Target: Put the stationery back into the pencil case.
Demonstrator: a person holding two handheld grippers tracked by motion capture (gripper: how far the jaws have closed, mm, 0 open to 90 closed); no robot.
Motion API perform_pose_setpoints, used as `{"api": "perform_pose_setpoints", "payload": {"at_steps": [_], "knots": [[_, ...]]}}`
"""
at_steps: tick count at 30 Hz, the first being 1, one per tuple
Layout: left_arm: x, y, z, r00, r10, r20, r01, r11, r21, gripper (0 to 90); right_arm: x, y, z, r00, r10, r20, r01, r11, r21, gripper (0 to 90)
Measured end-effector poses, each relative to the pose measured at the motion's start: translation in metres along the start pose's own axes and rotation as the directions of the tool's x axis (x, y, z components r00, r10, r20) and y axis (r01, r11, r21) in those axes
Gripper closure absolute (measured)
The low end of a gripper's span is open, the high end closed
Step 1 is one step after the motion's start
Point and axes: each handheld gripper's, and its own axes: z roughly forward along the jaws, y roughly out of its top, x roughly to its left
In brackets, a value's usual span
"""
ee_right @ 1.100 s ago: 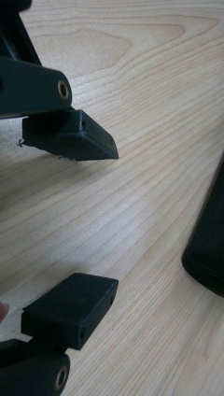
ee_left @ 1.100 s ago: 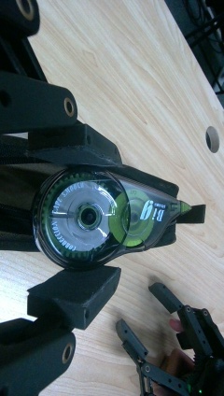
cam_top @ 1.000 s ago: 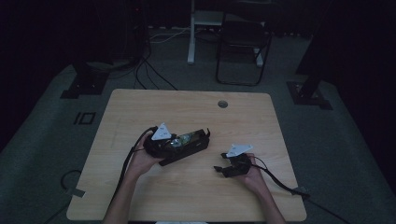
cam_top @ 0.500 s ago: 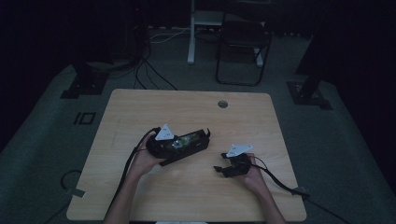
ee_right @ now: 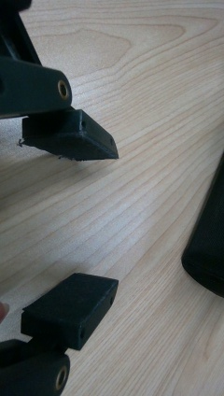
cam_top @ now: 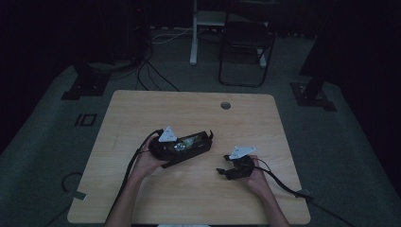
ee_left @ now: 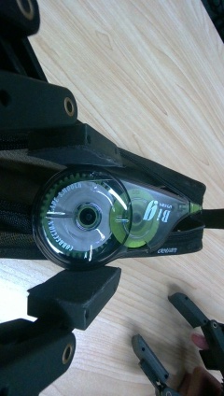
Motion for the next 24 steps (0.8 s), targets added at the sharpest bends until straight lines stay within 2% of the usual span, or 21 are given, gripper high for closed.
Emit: {"api": "perform_pose_setpoints", "payload": {"at_steps": [11, 18, 24], "knots": [[0.000, 0.000, -0.001, 0.9999, -0.001, -0.012, 0.001, 1.0000, 0.003, 41.7, 0.000, 0.000, 0.000, 1.0000, 0.000, 0.000, 0.000, 1.000, 0.000, 31.7], [0.004, 0.003, -0.008, 0.9998, -0.007, -0.021, 0.007, 0.9998, -0.017, 41.8, 0.000, 0.000, 0.000, 1.0000, -0.002, 0.000, 0.002, 1.000, 0.001, 31.7], [0.004, 0.008, -0.013, 0.9998, 0.020, -0.003, -0.020, 0.9998, 0.007, 41.8, 0.000, 0.000, 0.000, 1.0000, -0.001, 0.000, 0.001, 1.000, 0.000, 31.7]]}}
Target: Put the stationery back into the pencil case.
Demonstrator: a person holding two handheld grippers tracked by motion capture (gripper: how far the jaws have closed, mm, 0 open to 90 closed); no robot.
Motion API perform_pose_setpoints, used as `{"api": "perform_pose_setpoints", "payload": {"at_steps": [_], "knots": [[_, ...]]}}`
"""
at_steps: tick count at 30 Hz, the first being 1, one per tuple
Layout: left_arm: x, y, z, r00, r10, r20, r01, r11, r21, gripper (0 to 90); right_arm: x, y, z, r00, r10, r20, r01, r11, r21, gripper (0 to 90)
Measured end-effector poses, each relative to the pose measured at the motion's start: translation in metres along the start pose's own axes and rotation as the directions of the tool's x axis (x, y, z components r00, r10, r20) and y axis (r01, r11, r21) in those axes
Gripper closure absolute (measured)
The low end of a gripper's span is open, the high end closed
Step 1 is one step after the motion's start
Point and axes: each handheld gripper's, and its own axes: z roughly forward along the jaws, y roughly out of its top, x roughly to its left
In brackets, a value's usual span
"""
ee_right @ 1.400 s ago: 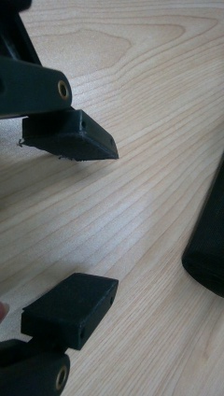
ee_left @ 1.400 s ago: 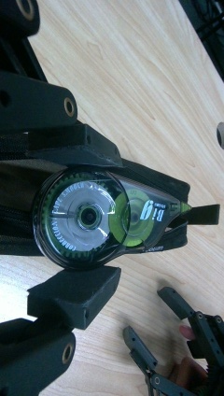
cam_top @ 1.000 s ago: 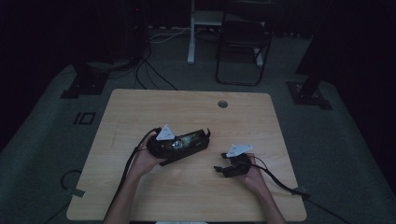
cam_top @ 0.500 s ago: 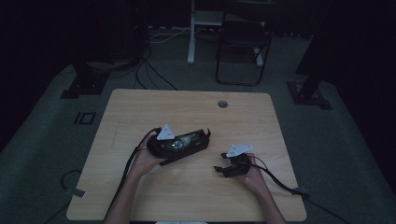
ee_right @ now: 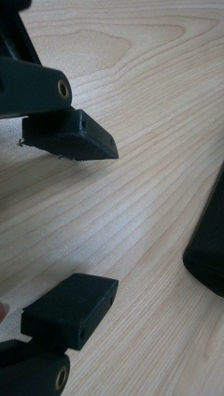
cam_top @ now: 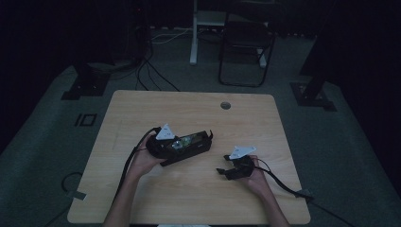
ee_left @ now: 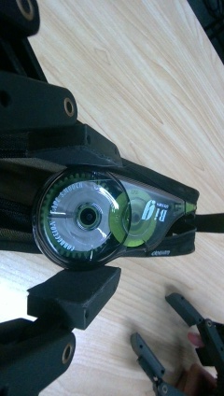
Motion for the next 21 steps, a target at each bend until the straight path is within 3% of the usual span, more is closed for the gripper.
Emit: {"api": "perform_pose_setpoints", "payload": {"at_steps": [5, 6, 14, 21], "knots": [[0.000, 0.006, -0.001, 0.9993, 0.030, -0.022, -0.029, 0.9994, 0.016, 41.8, 0.000, 0.000, 0.000, 1.0000, 0.000, 0.001, 0.000, 1.000, 0.000, 31.7], [0.002, 0.012, 0.000, 0.9978, 0.052, -0.039, -0.051, 0.9982, 0.030, 41.8, 0.000, 0.000, 0.000, 1.0000, -0.001, 0.001, 0.001, 1.000, 0.000, 31.7], [0.008, 0.011, 0.004, 0.9978, 0.050, -0.044, -0.048, 0.9980, 0.040, 41.7, 0.000, 0.000, 0.000, 1.0000, -0.001, 0.000, 0.001, 1.000, -0.001, 31.7], [0.005, 0.007, 0.012, 0.9964, 0.071, -0.046, -0.069, 0.9963, 0.052, 41.5, 0.000, 0.000, 0.000, 1.0000, -0.001, 0.001, 0.001, 1.000, 0.000, 31.6]]}}
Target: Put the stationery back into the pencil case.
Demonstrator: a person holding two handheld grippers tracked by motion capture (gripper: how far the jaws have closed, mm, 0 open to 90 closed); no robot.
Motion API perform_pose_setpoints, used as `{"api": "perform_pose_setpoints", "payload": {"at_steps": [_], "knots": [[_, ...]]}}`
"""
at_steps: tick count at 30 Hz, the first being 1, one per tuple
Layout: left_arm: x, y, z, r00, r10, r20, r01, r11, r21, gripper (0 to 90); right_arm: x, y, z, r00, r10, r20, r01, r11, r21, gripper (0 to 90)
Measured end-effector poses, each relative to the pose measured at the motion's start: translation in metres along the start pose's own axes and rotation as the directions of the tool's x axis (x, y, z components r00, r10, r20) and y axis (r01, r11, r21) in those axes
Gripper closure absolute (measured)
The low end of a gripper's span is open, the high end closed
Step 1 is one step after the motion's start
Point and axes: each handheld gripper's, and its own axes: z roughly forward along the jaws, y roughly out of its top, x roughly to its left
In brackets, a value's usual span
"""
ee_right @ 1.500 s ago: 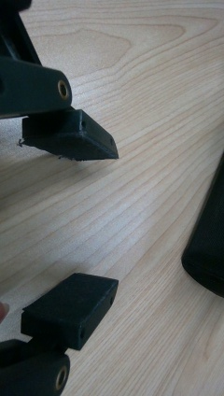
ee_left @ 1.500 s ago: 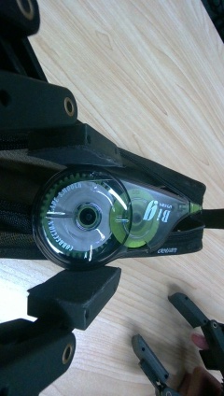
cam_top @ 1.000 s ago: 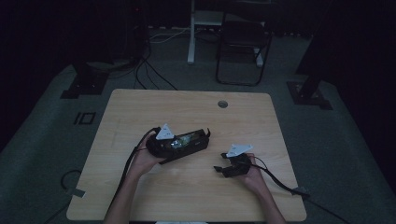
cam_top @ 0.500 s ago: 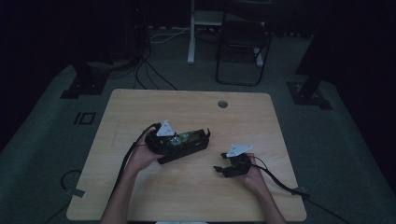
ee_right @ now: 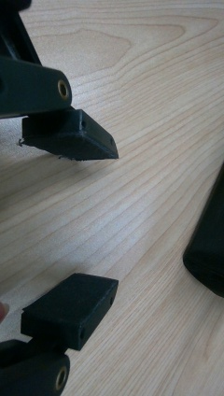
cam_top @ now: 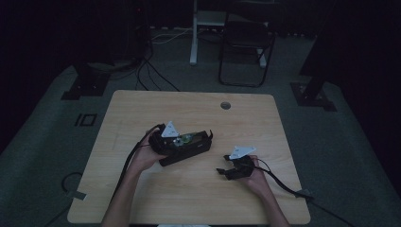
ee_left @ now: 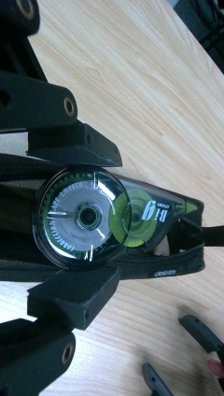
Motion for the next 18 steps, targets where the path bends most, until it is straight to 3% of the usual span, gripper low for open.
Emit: {"api": "perform_pose_setpoints", "payload": {"at_steps": [8, 18], "knots": [[0.0006, -0.0011, 0.0008, 1.0000, -0.004, 0.005, 0.004, 1.0000, -0.004, 40.7, 0.0000, 0.0000, 0.0000, 1.0000, 0.000, 0.000, 0.000, 1.000, 0.000, 31.7], [0.0015, -0.0012, -0.0035, 0.9998, -0.002, -0.019, 0.002, 0.9997, -0.025, 35.3, 0.0000, 0.0000, 0.0000, 1.0000, 0.000, 0.000, 0.000, 1.000, 0.000, 31.7]]}}
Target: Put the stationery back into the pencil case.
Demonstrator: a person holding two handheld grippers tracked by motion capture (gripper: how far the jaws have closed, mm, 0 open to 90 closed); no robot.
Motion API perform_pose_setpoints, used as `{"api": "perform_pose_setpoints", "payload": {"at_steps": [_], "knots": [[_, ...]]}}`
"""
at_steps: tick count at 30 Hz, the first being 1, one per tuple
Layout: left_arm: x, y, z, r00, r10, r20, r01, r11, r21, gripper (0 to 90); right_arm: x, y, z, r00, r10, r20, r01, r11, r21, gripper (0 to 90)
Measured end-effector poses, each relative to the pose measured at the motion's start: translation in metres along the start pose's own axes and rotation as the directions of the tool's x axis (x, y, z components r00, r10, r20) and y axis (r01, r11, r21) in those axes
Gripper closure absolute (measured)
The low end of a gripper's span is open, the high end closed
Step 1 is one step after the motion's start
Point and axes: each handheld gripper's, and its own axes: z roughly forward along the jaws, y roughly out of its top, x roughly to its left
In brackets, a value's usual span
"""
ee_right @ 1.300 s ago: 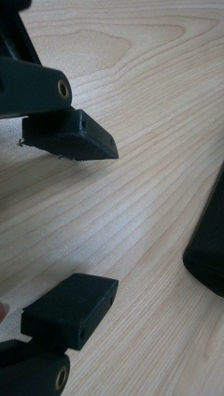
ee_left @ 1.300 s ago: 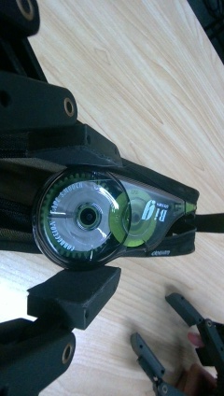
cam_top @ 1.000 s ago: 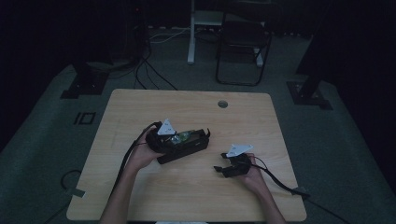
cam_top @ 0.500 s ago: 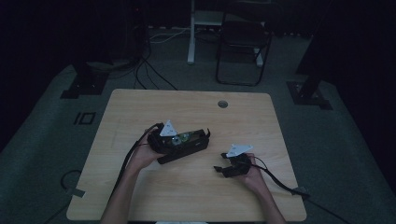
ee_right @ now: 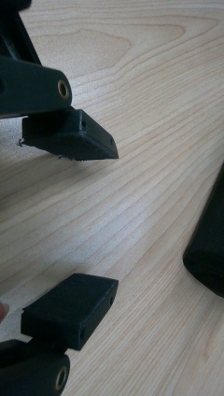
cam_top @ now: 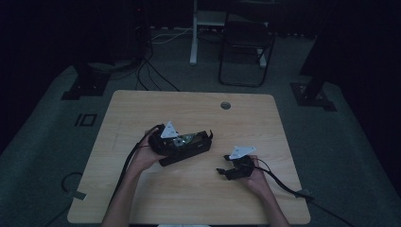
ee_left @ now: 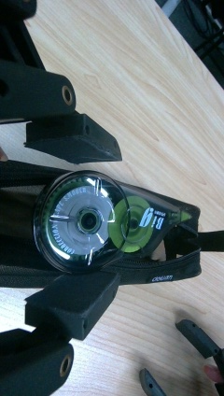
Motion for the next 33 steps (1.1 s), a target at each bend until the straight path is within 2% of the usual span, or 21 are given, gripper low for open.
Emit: {"api": "perform_pose_setpoints", "payload": {"at_steps": [7, 9, 18, 27, 33], "knots": [[0.003, -0.002, -0.005, 0.9998, -0.017, -0.013, 0.017, 0.9993, -0.033, 37.0, 0.000, 0.000, 0.000, 1.0000, 0.000, 0.001, 0.000, 1.000, 0.000, 31.7], [0.003, -0.002, -0.005, 0.9993, -0.016, -0.032, 0.015, 0.9995, -0.029, 39.2, 0.000, 0.000, 0.000, 1.0000, 0.000, 0.001, 0.000, 1.000, 0.000, 31.7], [0.002, -0.001, -0.011, 0.9990, -0.025, -0.036, 0.023, 0.9981, -0.057, 38.0, 0.000, 0.000, 0.000, 1.0000, -0.002, -0.001, 0.002, 1.000, 0.001, 31.7], [-0.001, 0.000, -0.039, 0.9974, -0.068, -0.026, 0.064, 0.9882, -0.140, 37.0, 0.000, 0.000, 0.000, 1.0000, -0.003, -0.002, 0.003, 1.000, 0.000, 31.7], [-0.001, 0.000, -0.054, 0.9970, -0.070, -0.032, 0.064, 0.9848, -0.161, 36.6, 0.000, 0.000, 0.000, 1.0000, -0.002, -0.001, 0.002, 1.000, 0.000, 31.7]]}}
